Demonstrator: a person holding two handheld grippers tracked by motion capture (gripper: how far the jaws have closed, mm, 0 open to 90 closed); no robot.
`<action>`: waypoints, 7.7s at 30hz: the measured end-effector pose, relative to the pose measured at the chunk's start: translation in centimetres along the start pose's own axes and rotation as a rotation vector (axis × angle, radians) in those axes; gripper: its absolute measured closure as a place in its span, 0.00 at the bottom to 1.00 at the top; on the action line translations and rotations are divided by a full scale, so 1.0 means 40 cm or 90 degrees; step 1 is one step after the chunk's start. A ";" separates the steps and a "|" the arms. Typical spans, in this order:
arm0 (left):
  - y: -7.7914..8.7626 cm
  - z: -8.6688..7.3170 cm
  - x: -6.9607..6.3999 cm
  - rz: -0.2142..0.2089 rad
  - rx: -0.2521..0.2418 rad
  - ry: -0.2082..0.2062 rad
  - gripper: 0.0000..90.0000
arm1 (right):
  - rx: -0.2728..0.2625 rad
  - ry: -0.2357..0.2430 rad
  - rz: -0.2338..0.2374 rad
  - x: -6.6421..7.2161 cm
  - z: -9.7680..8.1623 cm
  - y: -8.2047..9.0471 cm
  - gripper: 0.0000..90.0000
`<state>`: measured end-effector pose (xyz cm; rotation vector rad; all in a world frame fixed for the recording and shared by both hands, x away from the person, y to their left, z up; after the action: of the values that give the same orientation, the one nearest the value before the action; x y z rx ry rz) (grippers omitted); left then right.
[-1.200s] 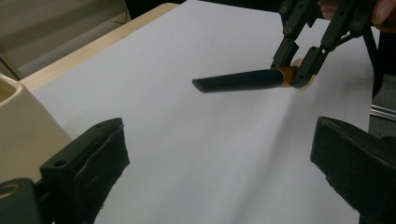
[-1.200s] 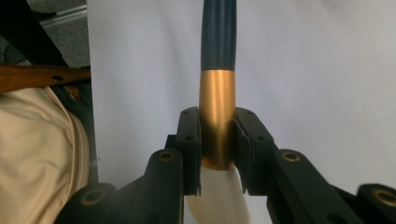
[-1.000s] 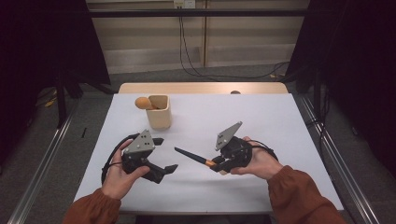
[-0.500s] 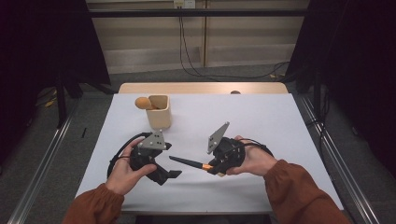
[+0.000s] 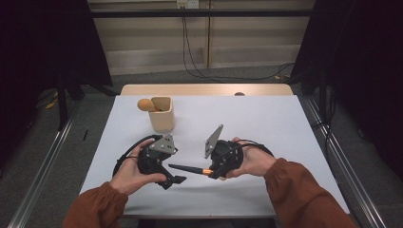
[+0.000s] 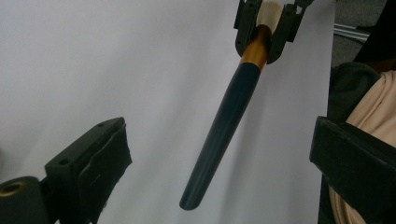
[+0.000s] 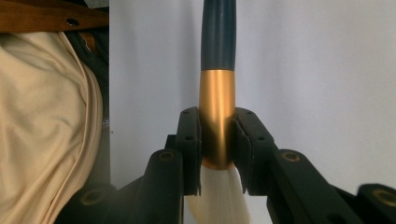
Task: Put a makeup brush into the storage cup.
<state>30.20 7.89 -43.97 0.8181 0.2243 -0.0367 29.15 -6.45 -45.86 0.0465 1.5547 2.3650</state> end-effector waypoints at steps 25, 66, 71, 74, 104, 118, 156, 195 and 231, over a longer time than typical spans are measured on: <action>-0.075 0.002 -0.013 -0.073 0.064 0.000 0.44 | 0.026 0.045 0.011 0.010 0.017 -0.017 0.82; -0.136 0.002 -0.022 -0.118 0.061 -0.015 0.78 | 0.013 0.055 0.011 0.029 0.022 -0.018 0.82; -0.139 -0.002 -0.027 -0.123 0.072 -0.026 0.80 | 0.012 0.065 0.017 0.031 0.021 -0.024 0.81; -0.141 0.000 -0.031 -0.131 0.065 -0.024 0.82 | 0.011 0.061 0.016 0.031 0.020 -0.026 0.80; -0.090 -0.025 0.001 -0.094 -0.018 0.034 0.83 | -0.065 -0.032 -0.033 -0.024 0.003 0.001 0.22; -0.061 -0.052 0.016 -0.071 -0.067 0.042 0.83 | -0.104 -0.104 -0.053 -0.044 -0.042 0.023 0.13; -0.011 -0.058 0.042 -0.022 -0.286 0.087 0.83 | -0.250 -0.258 -0.072 -0.039 -0.079 0.032 0.06; -0.002 0.036 -0.009 -0.010 -0.408 0.002 0.83 | -0.525 -0.286 -0.075 -0.020 0.002 0.085 0.04; -0.032 0.045 -0.026 -0.024 -0.401 -0.015 0.83 | -0.576 -0.390 0.039 -0.046 0.042 0.081 0.69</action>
<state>29.38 5.62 -43.49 0.1860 0.2115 -0.0093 30.46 -6.65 -41.99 0.5473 0.1696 2.5239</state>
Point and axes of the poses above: each handheld gripper's, and its own axes: y roughly backward along the jaws, z roughly out of its top, x roughly to its left, the point moved 8 cm from there along -y, roughly forward along the jaws, and after that the axes turned 15 degrees about -z, right-handed, at the moved point
